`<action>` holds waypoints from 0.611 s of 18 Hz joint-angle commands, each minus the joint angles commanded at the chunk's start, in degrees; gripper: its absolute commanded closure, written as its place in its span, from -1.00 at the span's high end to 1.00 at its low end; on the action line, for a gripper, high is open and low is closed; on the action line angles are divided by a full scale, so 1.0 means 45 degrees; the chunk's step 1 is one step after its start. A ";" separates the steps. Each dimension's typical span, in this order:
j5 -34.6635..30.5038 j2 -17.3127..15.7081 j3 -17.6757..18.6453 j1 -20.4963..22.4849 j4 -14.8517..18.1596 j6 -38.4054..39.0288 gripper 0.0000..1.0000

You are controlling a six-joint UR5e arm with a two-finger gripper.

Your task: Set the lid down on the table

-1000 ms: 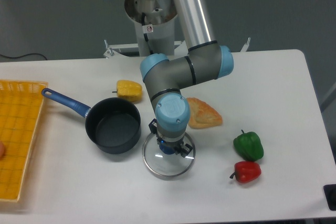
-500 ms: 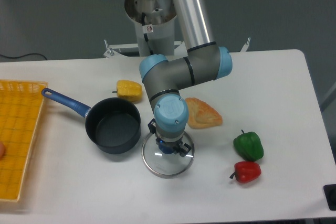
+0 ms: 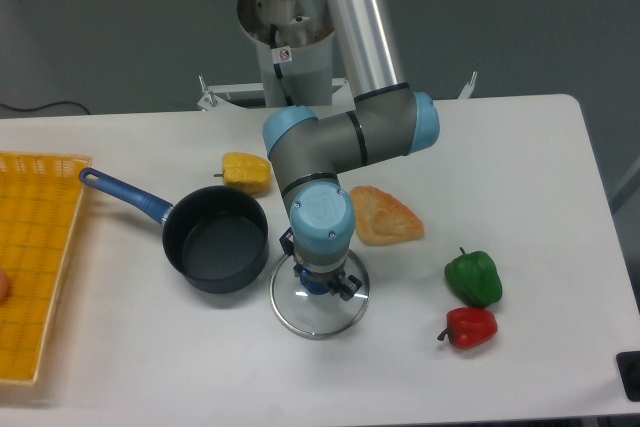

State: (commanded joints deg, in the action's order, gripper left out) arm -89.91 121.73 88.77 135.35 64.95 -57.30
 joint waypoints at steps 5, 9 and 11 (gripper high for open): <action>-0.0137 -0.0175 -0.0097 0.0019 -0.0019 -0.0019 1.00; -0.0137 -0.0429 -0.0429 0.0000 -0.0059 -0.0136 1.00; -0.0118 -0.0838 -0.0430 0.0078 -0.0058 -0.0506 1.00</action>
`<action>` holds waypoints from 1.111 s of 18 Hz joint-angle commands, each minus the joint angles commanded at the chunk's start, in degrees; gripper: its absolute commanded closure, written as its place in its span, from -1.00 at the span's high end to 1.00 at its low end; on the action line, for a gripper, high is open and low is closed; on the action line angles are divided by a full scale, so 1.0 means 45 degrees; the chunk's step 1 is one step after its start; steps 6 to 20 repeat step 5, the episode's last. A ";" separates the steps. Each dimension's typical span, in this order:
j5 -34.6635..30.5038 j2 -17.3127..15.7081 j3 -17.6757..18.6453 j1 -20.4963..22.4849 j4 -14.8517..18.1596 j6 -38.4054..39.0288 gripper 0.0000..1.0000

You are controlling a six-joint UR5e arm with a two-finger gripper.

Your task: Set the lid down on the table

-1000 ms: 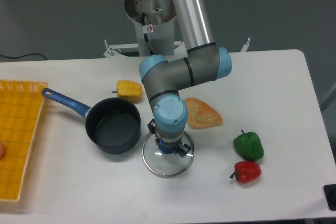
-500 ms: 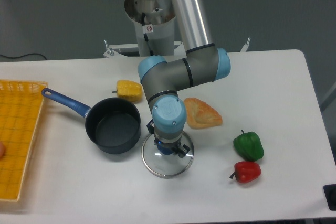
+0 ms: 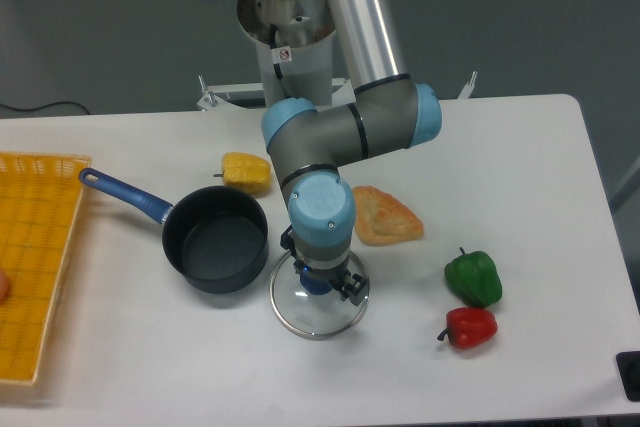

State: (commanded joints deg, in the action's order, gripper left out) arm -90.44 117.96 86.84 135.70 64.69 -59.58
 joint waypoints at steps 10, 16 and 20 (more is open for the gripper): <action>-0.0020 -0.0334 0.0078 0.0039 0.0039 -0.0334 1.00; -0.0020 -0.0334 0.0078 0.0039 0.0039 -0.0334 1.00; -0.0020 -0.0334 0.0078 0.0039 0.0039 -0.0334 1.00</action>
